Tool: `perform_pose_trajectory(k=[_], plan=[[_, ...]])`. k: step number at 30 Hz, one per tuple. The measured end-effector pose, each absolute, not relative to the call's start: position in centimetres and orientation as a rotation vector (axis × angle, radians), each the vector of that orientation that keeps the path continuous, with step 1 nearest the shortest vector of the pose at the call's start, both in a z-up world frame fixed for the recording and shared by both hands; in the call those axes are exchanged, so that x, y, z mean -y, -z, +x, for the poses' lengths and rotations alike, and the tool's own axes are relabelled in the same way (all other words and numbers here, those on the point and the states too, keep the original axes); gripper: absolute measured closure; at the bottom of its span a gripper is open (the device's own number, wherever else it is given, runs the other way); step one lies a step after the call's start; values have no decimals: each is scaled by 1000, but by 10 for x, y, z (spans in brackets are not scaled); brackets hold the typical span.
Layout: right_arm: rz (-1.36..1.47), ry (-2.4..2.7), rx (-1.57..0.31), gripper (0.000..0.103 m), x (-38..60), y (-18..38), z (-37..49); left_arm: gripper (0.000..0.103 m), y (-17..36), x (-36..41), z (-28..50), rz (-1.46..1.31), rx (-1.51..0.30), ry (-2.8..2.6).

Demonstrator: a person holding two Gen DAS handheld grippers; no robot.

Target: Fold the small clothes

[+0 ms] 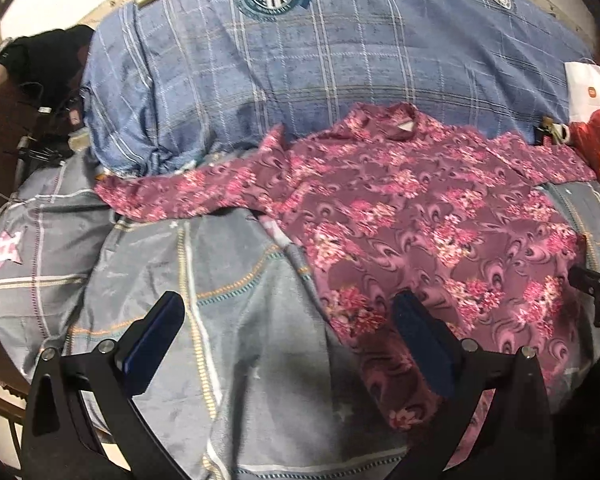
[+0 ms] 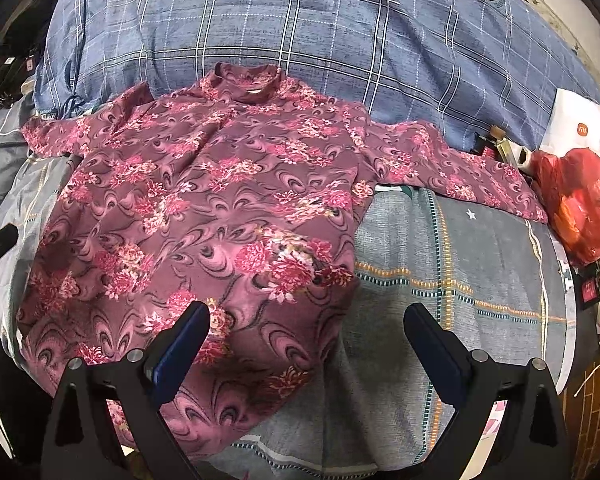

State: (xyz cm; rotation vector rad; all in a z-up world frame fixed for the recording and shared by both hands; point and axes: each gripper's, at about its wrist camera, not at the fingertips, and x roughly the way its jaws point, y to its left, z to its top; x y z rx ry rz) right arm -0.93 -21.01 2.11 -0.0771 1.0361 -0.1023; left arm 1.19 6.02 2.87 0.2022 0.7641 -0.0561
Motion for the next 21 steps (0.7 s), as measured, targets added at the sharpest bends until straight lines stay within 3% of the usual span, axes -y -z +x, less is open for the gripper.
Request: perform_pose_trajectory(k=[9, 21], plan=[[-78, 99, -1043, 5, 208, -19, -9, 0, -34, -65, 12, 197, -733, 27], [-61, 100, -1050, 5, 211, -15, -10, 0, -11, -55, 21, -47, -1000, 323]])
